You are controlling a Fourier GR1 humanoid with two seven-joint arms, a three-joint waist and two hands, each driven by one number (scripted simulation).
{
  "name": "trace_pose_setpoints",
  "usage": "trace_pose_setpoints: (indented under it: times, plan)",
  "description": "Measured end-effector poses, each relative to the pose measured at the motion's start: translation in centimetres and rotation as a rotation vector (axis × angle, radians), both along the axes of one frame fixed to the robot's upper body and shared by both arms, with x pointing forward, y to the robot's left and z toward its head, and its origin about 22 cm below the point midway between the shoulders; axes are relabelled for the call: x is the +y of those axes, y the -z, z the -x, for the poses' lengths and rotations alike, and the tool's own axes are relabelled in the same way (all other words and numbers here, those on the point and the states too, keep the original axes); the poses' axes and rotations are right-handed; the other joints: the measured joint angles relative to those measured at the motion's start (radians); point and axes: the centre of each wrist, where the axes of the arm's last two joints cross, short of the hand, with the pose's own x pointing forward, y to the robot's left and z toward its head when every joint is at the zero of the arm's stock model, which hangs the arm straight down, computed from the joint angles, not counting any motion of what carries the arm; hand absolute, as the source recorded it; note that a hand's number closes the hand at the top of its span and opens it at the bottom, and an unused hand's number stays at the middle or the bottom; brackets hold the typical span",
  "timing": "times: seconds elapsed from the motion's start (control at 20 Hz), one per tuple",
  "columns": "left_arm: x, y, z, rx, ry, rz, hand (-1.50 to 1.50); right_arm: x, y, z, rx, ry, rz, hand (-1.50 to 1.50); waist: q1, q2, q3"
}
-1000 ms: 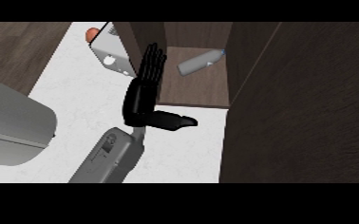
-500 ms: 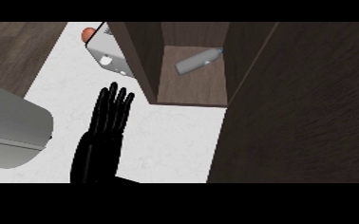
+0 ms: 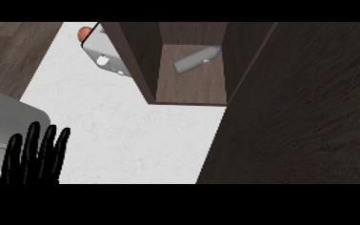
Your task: Pick up the bottled water, place it into the cabinet and close the cabinet
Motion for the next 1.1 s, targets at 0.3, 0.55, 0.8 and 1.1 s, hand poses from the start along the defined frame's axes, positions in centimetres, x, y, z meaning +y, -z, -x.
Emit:
trace_pose_setpoints:
  times: [0.3,0.55,0.8,1.1]
  plan:
    - [2.4,-0.8,2.7,0.0,-0.003,0.011,-1.5,0.3,-1.4,-0.5,-0.032,-0.025,0.105,1.5,0.011,0.001,-0.002]
    - [4.2,-1.5,3.9,-0.002,-0.003,0.021,-1.5,0.8,-2.1,-1.3,-0.028,-0.019,0.124,1.5,0.019,0.002,-0.003]
    - [5.8,-1.8,4.8,0.003,-0.001,0.014,-1.5,3.3,-2.1,-2.6,0.012,-0.014,0.027,1.5,0.03,0.005,-0.002]
    - [7.9,-2.1,6.3,0.007,-0.004,0.002,-1.5,7.6,-3.8,-4.7,0.042,-0.055,-0.077,1.5,0.028,0.005,-0.002]
